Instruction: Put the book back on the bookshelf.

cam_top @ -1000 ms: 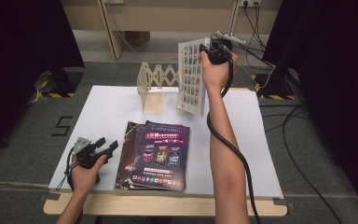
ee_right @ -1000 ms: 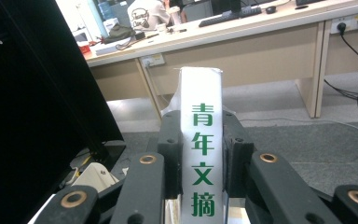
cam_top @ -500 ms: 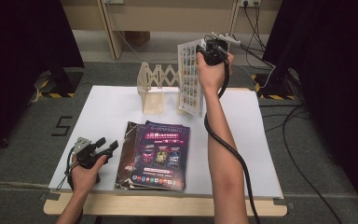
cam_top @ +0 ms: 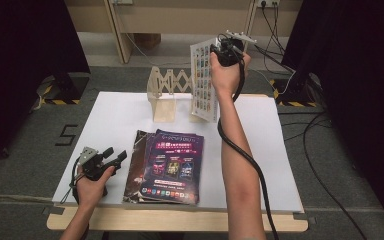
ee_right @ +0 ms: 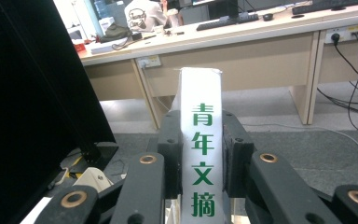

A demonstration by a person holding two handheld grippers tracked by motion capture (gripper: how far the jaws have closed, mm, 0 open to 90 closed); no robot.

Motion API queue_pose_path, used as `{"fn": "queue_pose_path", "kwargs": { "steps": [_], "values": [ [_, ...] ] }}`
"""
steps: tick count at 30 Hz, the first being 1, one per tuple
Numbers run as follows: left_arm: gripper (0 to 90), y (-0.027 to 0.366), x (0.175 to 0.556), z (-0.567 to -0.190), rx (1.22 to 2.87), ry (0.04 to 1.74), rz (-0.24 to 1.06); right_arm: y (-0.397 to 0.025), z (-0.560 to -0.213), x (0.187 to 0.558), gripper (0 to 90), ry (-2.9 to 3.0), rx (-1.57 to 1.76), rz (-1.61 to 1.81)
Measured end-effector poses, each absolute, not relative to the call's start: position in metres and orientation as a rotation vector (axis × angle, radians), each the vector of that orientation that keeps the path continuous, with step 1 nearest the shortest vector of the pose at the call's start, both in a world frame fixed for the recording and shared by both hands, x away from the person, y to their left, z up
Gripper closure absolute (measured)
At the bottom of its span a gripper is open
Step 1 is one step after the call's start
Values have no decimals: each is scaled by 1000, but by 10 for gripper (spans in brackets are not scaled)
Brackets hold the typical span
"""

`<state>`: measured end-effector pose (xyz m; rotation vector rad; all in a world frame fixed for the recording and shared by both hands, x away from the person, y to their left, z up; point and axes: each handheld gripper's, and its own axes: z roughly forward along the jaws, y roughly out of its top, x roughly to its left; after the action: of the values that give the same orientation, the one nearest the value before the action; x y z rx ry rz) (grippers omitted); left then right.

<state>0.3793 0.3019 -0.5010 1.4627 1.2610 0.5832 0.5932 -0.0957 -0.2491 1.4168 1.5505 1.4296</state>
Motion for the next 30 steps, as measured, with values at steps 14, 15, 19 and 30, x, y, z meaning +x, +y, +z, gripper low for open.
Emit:
{"fn": "queue_pose_path", "kwargs": {
  "steps": [14,15,19,30],
  "values": [
    [341,303,379,-501,1456,1264,575,-83,-252,589,742,1570,1395,1453],
    [341,303,379,-501,1455,1264,574,-83,-252,588,743,1575,1399,1462],
    [341,303,379,-501,1454,1261,577,-84,-255,590,743,1597,1431,1480],
    [339,304,379,-501,1451,1262,569,-86,-269,603,743,1577,1435,1476]
  ]
}}
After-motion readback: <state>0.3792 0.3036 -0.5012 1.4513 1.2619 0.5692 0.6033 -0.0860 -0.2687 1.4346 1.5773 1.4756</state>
